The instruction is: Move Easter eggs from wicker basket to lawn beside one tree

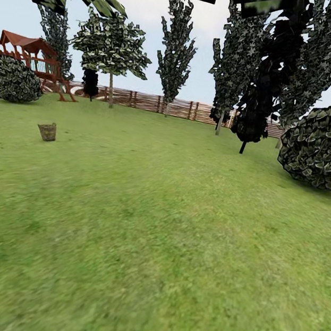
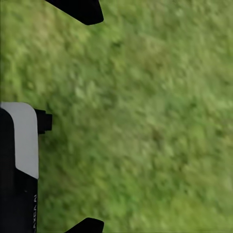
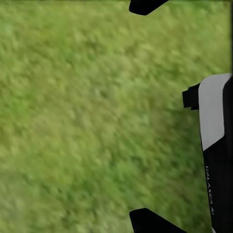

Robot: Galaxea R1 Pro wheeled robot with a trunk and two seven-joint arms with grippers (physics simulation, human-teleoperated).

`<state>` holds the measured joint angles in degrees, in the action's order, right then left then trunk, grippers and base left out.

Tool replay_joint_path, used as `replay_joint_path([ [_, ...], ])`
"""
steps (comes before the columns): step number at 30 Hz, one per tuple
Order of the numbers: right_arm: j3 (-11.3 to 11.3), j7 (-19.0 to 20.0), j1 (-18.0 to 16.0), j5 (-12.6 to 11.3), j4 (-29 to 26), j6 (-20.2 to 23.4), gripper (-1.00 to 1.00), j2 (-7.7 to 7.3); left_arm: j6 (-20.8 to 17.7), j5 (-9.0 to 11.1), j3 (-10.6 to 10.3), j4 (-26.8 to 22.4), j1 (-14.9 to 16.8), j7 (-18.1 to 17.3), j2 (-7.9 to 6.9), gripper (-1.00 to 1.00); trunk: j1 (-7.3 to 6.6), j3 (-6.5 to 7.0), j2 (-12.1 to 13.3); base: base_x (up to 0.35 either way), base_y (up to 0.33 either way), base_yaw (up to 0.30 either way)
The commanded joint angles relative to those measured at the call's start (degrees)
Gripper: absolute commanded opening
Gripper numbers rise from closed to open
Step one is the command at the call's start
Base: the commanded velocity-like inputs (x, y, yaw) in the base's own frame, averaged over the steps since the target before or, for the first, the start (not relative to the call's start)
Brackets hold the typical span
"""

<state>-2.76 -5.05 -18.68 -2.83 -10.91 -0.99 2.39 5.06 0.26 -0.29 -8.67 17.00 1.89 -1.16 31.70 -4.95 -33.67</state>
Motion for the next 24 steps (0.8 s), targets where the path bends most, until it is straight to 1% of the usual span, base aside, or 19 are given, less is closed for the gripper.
replay_joint_path([
  [1,-0.3,0.0,0.0,-0.3,0.0,-0.1,1.0,-0.01,0.2,0.0,-0.1,0.1,0.1,0.1,0.0,1.0,-0.21,0.0,0.3,0.0,0.0,0.0],
  [17,-0.4,-0.1,0.0,-0.4,0.1,1.4,1.0,-0.44,0.3,-0.2,-0.1,0.1,0.0,0.1,0.22,1.0,-3.72,1.38,6.7,0.0,0.0,0.0],
  [24,-0.3,-0.1,0.0,-0.3,0.1,1.5,1.0,-0.11,0.2,-0.3,-0.1,0.1,0.0,0.1,0.22,1.0,-5.26,1.97,9.6,0.0,0.0,0.0],
])
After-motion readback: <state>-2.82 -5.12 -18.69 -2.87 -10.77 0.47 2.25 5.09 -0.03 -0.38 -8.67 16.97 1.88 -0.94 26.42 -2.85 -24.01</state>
